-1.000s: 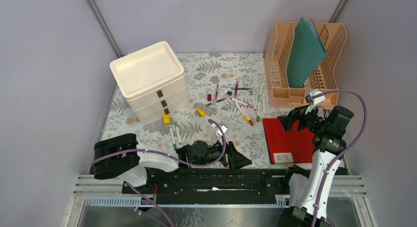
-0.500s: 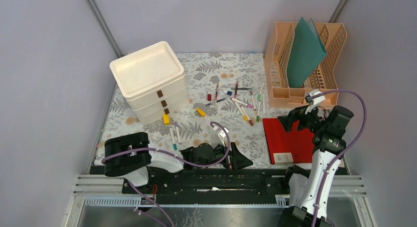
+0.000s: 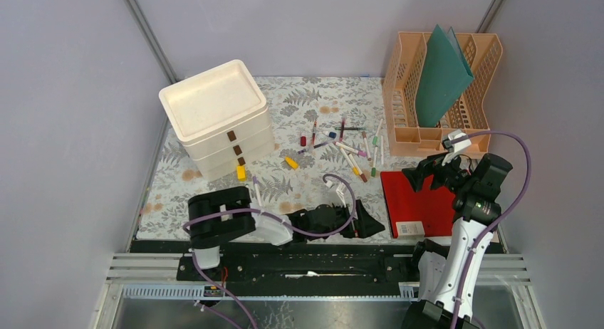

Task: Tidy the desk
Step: Pick up the folder from the folder.

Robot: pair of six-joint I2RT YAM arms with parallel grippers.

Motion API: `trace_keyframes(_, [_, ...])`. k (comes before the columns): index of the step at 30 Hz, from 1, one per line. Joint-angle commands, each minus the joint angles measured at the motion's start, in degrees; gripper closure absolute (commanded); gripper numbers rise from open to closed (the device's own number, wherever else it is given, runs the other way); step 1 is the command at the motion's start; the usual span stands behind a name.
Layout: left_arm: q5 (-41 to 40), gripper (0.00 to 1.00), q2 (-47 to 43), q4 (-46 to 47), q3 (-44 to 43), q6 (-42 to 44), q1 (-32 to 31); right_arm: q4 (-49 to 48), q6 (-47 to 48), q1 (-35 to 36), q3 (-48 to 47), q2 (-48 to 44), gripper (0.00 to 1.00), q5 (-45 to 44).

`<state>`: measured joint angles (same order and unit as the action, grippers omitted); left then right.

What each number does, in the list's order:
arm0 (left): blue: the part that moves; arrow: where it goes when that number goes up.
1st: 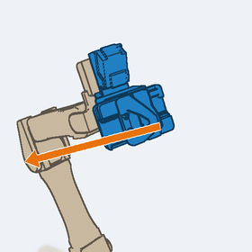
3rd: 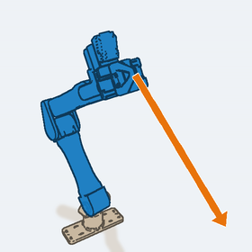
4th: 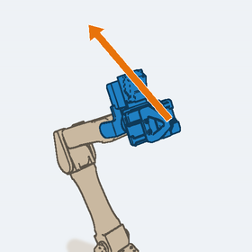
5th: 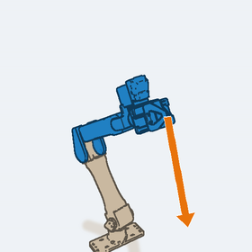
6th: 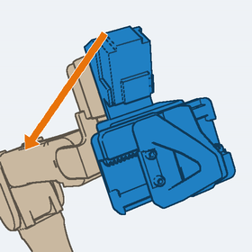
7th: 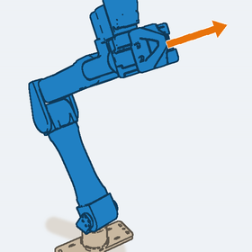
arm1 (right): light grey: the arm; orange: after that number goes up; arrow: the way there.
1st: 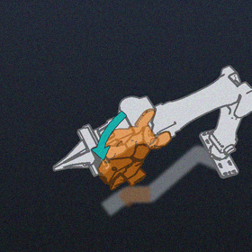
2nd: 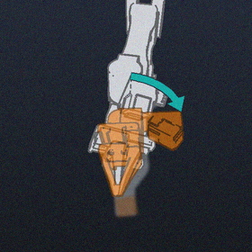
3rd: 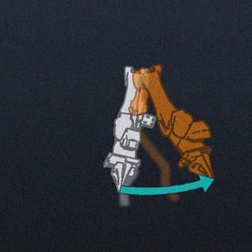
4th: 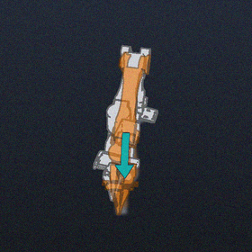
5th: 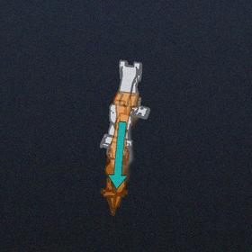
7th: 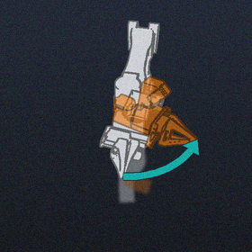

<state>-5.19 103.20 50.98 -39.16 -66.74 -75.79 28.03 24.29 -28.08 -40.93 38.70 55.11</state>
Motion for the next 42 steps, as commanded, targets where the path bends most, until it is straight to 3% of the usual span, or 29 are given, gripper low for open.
trace_keyframes(1, [-5.1, 0.01, 4.2, 0.7, -4.8, -2.3, -0.2, -0.1, 1.1, 0.1, 0.4, -0.9, 0.0, 1.0])
trace_keyframes(26, [1.7, 0.02, 23.5, 11.7, -15.4, -14.9, 4.6, 0.0, 1.4, 0.1, 0.6, -1.8, 0.0, 1.9])
trace_keyframes(42, [0.3, 0.18, 25.4, 2.9, -19.7, -15.7, 4.8, -0.1, 1.5, 0.0, 0.6, -2.0, 0.0, 2.1])
